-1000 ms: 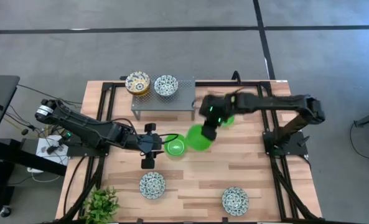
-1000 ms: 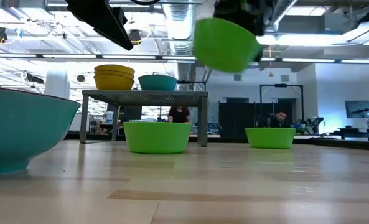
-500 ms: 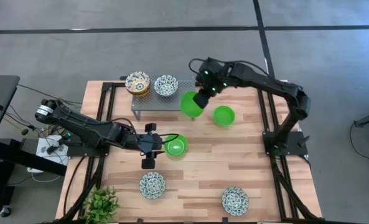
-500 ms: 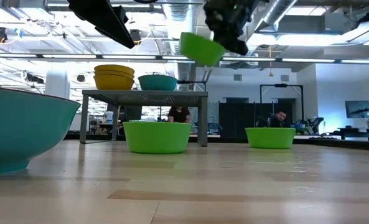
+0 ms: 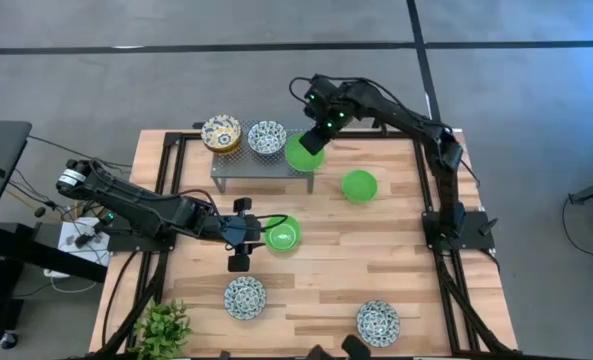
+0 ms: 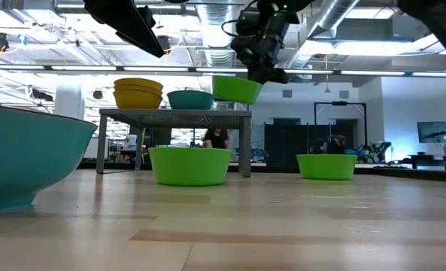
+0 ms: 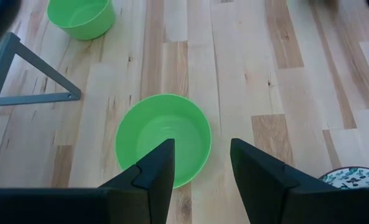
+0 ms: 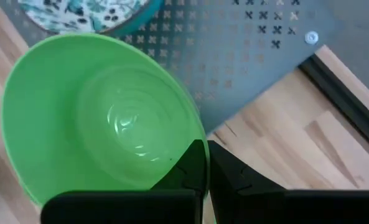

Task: Pick & Place Mini bowls
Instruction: Put the bottom green bowl on the shelf

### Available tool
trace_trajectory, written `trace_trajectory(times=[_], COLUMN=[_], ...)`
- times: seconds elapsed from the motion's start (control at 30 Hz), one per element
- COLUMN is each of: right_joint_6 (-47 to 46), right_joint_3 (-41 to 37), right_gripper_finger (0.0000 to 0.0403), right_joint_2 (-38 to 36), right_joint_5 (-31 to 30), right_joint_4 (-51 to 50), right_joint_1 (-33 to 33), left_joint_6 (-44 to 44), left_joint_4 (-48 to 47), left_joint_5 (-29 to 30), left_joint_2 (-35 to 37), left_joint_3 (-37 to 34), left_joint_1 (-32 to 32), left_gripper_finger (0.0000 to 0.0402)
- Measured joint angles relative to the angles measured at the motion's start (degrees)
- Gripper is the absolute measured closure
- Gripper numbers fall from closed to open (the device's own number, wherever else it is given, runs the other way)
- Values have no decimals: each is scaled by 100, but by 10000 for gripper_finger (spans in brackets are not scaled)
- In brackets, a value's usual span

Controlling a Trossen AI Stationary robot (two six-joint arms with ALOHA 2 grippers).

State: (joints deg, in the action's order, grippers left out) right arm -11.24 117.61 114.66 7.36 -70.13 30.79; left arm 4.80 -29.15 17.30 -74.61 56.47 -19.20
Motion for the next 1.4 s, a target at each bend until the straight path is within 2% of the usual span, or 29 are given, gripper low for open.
trace_trajectory(times=[0.2,0.57,0.97,1.4], right_joint_6=[132,279,281,281], right_joint_3=[491,500,498,496], right_gripper_finger=[399,399,397,346], right_joint_2=[294,284,534,530], right_joint_5=[0,4,69,162], right_joint_4=[-344,-313,-43,125], right_joint_1=[250,588,679,676], left_joint_6=[2,2,1,1], left_joint_4=[7,67,138,138], left_joint_5=[0,0,0,0], left_joint_2=[0,0,0,0], left_joint_3=[0,0,0,0], left_joint_1=[0,1,0,1], left_gripper_finger=[244,244,244,244])
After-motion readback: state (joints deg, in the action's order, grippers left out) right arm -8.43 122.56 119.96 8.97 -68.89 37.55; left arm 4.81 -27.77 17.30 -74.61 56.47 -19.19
